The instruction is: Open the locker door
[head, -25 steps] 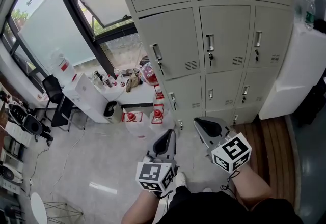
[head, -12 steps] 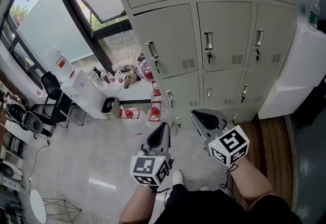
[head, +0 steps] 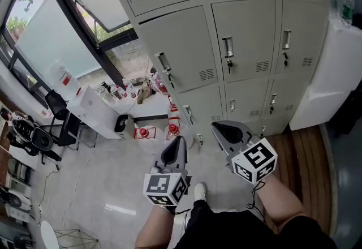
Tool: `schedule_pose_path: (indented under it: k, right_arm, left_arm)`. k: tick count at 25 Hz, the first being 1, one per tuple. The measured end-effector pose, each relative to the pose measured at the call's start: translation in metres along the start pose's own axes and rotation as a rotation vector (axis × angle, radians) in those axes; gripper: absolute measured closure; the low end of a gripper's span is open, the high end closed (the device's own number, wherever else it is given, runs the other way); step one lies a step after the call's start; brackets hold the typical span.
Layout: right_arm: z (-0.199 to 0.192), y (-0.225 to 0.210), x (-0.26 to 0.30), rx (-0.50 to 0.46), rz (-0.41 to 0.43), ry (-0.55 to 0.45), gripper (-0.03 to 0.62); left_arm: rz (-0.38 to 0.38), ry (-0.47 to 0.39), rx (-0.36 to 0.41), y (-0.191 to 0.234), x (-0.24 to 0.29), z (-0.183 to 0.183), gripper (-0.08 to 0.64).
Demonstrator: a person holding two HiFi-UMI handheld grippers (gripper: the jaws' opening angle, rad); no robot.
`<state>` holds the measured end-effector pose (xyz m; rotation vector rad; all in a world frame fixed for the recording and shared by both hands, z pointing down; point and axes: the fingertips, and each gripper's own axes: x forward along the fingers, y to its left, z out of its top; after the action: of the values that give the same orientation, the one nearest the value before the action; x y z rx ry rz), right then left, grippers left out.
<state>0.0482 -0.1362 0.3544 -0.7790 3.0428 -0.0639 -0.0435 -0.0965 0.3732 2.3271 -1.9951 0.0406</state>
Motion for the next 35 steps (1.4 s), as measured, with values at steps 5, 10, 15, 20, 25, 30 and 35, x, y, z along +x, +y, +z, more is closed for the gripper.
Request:
schedule_pose_path:
  k: [5,10,15,20,25,30,35]
  right_arm:
    - [0.003,-0.015,0.027,0.010,-0.026,-0.024,0.538]
    - [0.012,-0.026,0.059,0.012,-0.047,-0.035,0.538]
    - [0.017,-0.047,0.096,0.013,-0.082,-0.022,0.538]
    - [0.015,-0.062,0.130,0.017,-0.114,0.000,0.538]
    - [0.009,-0.070,0.164,0.018,-0.137,0.016,0.538]
    - [0.003,-0.077,0.189,0.029,-0.171,0.023,0.538]
    - [-0.002,-0.087,0.205,0.038,-0.218,0.030,0.538]
  left_arm:
    - [-0.023,0.001,0.020,0.021,0.022,0.003,0.537]
    - [-0.031,-0.008,0.026,0.055,0.046,0.014,0.537]
    - [-0.053,-0.020,0.018,0.090,0.081,0.024,0.537]
    - [-0.083,-0.015,0.002,0.119,0.112,0.024,0.537]
    - [-0.100,-0.020,-0.005,0.151,0.138,0.024,0.537]
    - [-0.123,-0.012,-0.003,0.177,0.162,0.021,0.537]
    - [-0.155,-0.005,-0.001,0.194,0.188,0.019,0.537]
